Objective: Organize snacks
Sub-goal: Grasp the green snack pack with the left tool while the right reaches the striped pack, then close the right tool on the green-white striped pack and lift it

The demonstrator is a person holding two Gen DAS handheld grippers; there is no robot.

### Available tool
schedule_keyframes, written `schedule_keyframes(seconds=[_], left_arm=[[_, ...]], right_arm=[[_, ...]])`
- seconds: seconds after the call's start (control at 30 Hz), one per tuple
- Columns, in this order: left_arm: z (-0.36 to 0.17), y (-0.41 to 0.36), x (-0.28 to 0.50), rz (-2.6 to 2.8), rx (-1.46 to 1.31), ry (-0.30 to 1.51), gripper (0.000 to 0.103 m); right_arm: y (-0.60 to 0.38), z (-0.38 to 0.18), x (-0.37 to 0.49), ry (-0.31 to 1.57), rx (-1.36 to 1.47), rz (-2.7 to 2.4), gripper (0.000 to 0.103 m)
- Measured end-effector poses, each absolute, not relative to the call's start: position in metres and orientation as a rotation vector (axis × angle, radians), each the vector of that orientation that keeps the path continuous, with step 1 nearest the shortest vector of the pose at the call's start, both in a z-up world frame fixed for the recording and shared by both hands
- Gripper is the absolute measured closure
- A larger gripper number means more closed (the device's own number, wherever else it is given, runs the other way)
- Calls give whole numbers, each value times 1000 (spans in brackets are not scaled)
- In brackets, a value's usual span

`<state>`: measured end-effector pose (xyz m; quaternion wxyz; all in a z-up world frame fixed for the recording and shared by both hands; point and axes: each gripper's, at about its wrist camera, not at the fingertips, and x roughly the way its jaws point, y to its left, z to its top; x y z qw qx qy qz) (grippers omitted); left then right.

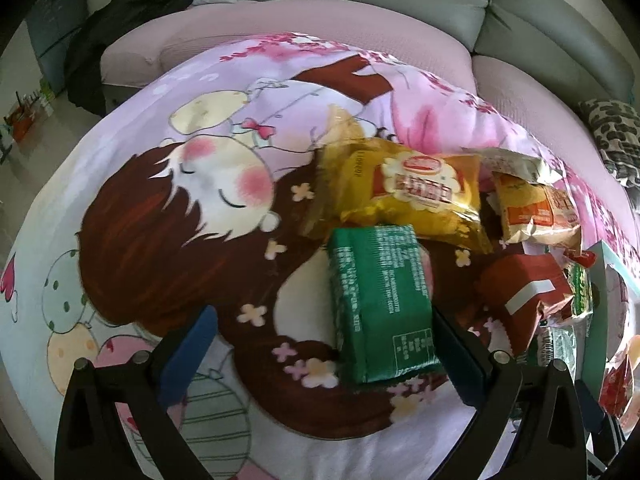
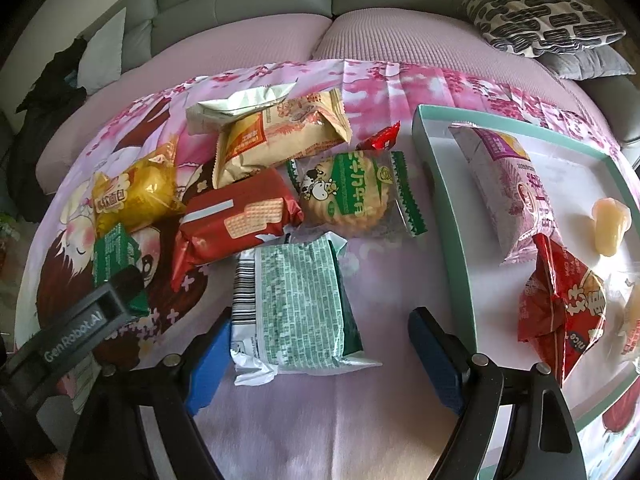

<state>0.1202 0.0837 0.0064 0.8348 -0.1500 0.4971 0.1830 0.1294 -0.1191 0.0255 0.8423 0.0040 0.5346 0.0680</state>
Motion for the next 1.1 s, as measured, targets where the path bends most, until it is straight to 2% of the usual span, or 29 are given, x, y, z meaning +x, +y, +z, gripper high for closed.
schedule_keyframes(seconds=[0.13,0.3,0.37,0.67,0.77,0.9,1.03,1.1], left_arm=[[8,90,115,401,-333,1045,2],[11,89,114,381,-336,1036,23],[10,86,116,367,-326,1044,26],[5,66,125,297,-270,1063,27],[6,67,124,305,-273,1053,34],[7,68,125,318,-266,1050,44],[8,67,125,321,-257,1052,46],[8,66,124,317,-252,1051,50]], right_arm=[[-120,26,128,1131,10,146,18],[-121,27,126,1130,13,142,20],[-121,28,125,1129,16,148,20],[-106,28,124,1119,-12,187,25],[-102,26,124,1116,-32,189,25],[-104,26,126,1111,-43,174,33],[-107,27,127,1108,-21,179,34],[-109,28,127,1107,-13,183,34]])
